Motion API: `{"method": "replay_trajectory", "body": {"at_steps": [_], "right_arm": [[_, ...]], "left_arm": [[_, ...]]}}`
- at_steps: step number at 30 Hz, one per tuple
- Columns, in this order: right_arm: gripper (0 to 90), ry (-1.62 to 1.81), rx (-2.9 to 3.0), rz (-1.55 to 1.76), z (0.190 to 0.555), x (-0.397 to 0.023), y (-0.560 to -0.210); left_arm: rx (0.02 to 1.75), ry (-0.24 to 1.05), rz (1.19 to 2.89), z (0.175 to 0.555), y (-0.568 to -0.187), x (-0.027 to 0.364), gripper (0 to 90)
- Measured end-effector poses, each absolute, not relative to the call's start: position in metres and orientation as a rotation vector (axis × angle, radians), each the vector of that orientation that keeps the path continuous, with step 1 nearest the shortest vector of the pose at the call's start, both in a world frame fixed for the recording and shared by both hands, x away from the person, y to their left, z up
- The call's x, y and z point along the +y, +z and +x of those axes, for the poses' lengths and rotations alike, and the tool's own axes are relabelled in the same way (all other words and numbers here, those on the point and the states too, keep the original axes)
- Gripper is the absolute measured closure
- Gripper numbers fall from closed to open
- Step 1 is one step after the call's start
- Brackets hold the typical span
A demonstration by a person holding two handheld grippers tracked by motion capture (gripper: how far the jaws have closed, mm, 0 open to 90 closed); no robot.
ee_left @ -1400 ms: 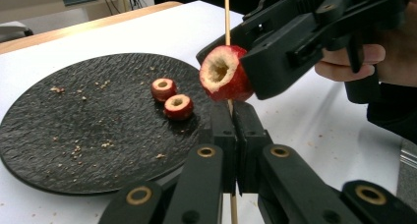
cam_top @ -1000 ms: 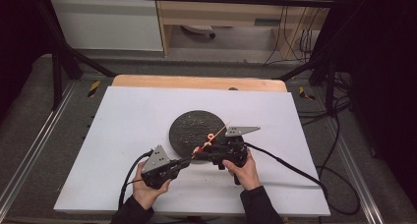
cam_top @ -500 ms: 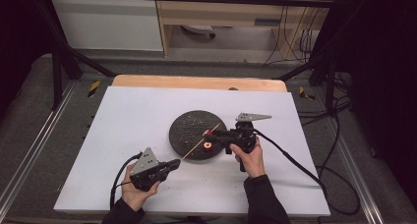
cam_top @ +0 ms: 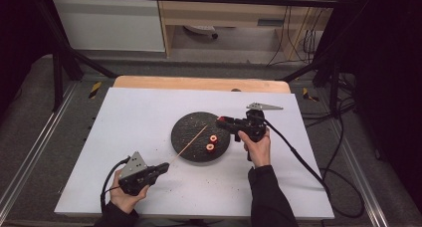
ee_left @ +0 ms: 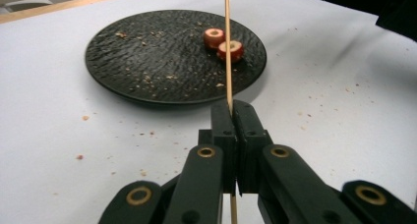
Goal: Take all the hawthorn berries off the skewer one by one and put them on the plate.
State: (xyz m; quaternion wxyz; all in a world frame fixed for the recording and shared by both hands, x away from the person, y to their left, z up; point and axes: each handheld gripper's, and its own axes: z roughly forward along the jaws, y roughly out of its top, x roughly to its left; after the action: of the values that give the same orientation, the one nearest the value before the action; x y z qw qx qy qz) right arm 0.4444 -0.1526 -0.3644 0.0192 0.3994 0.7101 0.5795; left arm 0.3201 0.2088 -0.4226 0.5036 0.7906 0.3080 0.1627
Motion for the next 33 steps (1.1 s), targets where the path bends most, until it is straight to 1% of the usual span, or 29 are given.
{"method": "replay_trajectory", "body": {"at_steps": [7, 18, 26, 33], "right_arm": [[60.4, 1.724, 2.237, 1.273, 0.453, -0.138, -0.378], [60.4, 1.552, 2.355, 1.291, 0.465, -0.094, -0.412], [60.4, 1.439, 2.420, 1.294, 0.467, -0.084, -0.437], [59.8, 1.402, 2.447, 1.274, 0.465, -0.081, -0.444]], "left_arm": [[0.780, 0.418, 1.900, 0.324, -0.423, 0.215, 88.4], [0.822, 0.431, 1.884, 0.328, -0.424, 0.220, 88.3], [0.829, 0.432, 1.886, 0.329, -0.425, 0.220, 88.3], [0.831, 0.433, 1.890, 0.329, -0.426, 0.219, 88.3]]}}
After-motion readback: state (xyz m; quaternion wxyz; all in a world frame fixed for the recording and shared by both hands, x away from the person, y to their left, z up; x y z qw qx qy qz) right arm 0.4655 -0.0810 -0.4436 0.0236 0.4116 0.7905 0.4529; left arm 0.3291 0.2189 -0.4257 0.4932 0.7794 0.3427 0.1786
